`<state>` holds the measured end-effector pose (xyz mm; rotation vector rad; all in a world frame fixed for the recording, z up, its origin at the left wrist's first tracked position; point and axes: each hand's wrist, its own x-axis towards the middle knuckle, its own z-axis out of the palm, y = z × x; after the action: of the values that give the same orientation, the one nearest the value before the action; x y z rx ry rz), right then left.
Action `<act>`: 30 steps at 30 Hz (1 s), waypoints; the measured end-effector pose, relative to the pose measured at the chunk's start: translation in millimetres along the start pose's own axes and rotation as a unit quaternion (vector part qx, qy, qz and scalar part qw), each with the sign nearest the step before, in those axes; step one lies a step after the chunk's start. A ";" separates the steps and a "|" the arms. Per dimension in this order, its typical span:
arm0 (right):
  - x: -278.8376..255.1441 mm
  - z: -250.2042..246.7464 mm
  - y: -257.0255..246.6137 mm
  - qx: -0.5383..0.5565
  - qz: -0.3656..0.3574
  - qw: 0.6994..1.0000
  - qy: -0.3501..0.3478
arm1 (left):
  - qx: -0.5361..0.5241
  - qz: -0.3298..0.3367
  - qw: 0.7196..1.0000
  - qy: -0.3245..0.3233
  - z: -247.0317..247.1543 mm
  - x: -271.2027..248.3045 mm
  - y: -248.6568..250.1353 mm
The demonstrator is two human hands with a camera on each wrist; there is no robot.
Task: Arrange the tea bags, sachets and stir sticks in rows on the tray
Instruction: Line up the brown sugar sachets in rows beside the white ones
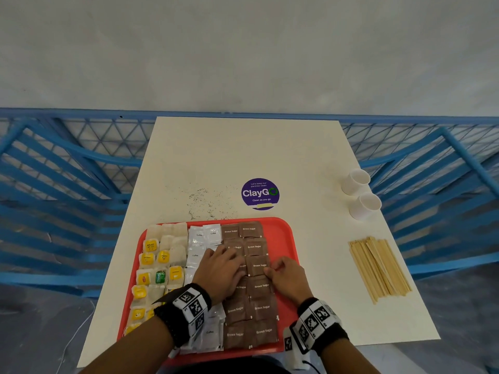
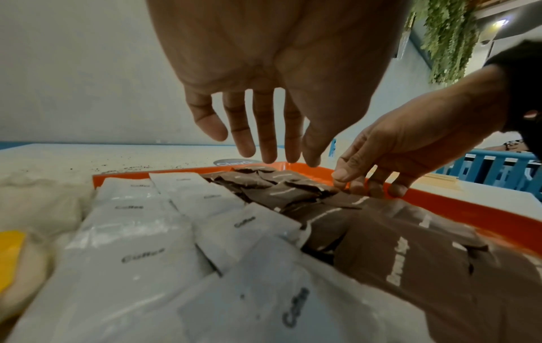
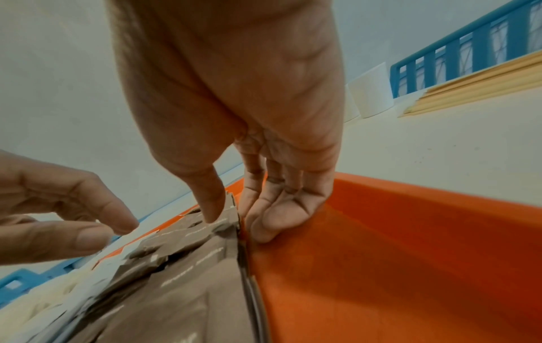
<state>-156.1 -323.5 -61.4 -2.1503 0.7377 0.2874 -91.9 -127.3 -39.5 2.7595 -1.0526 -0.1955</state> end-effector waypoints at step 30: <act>43.3 -188.7 148.2 -0.189 0.236 0.947 0.107 | -0.270 0.037 0.953 -0.131 -10.8 71.7 110.1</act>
<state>-218.4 -559.1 -55.3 -2.3590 1.4266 0.4818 -107.8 -254.6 -9.4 2.2339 -0.9741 -0.7365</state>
